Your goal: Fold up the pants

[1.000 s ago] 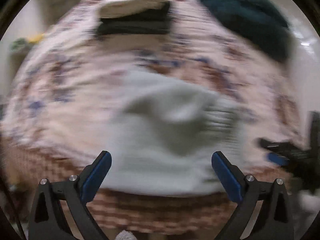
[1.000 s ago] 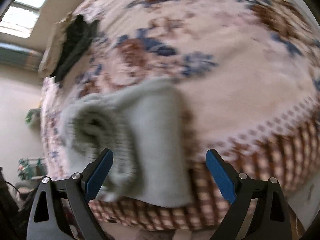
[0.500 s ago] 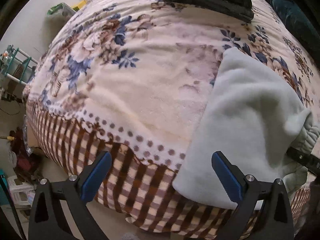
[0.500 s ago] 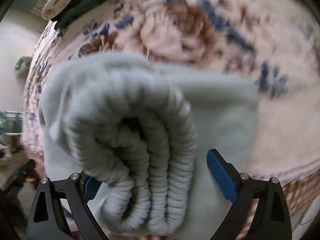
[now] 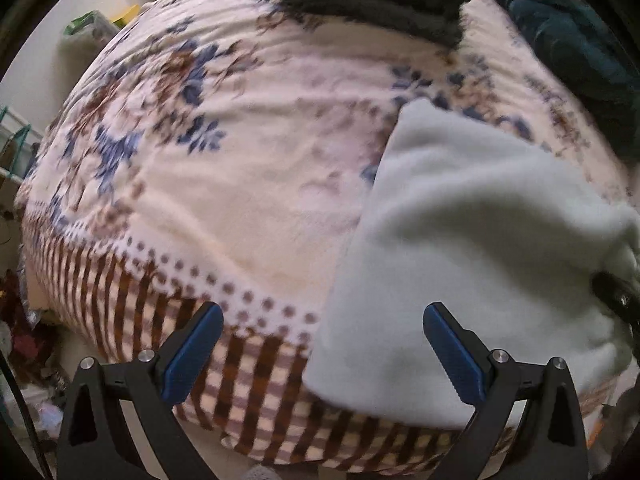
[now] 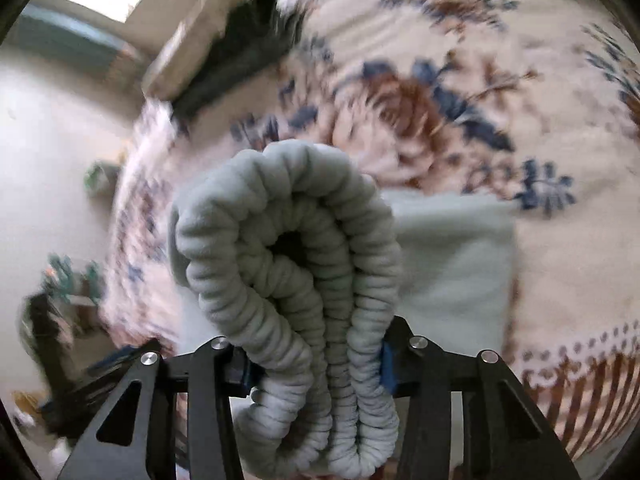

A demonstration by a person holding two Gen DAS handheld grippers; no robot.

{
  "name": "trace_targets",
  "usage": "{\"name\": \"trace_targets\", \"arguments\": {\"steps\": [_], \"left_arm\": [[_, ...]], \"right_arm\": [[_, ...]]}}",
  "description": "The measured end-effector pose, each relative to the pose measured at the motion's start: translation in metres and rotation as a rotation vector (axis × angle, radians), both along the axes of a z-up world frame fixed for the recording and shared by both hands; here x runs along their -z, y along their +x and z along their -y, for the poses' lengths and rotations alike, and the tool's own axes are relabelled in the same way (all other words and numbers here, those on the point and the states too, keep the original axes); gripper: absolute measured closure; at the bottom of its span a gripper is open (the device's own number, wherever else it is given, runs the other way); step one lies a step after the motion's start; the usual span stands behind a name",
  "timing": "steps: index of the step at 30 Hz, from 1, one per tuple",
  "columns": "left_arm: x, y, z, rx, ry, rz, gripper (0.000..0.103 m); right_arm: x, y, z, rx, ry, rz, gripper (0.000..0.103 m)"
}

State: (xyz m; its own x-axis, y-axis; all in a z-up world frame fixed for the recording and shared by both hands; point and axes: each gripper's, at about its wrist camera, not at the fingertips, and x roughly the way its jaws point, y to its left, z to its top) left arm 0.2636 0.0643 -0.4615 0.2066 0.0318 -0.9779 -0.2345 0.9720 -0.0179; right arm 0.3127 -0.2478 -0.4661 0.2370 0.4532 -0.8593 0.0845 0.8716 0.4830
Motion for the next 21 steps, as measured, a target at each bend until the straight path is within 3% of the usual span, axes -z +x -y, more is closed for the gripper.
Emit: {"name": "trace_targets", "arguments": {"steps": [2, 4, 7, 11, 13, 15, 21], "left_arm": [[-0.012, 0.011, 0.004, 0.015, -0.043, 0.029, 0.001], [-0.022, 0.023, 0.007, 0.020, -0.141, 0.067, 0.001], [-0.027, 0.042, 0.016, 0.032, -0.273, 0.093, 0.001], [-0.023, 0.073, 0.041, 0.074, -0.344, 0.098, 0.001], [-0.015, 0.089, 0.058, 0.119, -0.337, 0.083, 0.001], [-0.001, 0.109, 0.073, 0.155, -0.331, 0.040, 0.001], [0.047, 0.166, 0.100, 0.221, -0.386, -0.096, 0.001]], "right_arm": [[-0.015, -0.004, 0.025, 0.059, 0.009, -0.001, 0.056], [-0.012, -0.012, 0.064, 0.151, 0.033, -0.046, 0.056], [0.015, -0.022, 0.114, 0.242, 0.035, -0.135, 0.055], [0.074, -0.031, 0.168, 0.322, 0.091, -0.265, 0.053], [0.116, -0.027, 0.177, 0.322, 0.199, -0.354, 0.045], [0.132, -0.026, 0.177, 0.337, 0.219, -0.398, 0.021], [0.094, -0.045, 0.183, 0.404, 0.150, -0.306, 0.017]]}}
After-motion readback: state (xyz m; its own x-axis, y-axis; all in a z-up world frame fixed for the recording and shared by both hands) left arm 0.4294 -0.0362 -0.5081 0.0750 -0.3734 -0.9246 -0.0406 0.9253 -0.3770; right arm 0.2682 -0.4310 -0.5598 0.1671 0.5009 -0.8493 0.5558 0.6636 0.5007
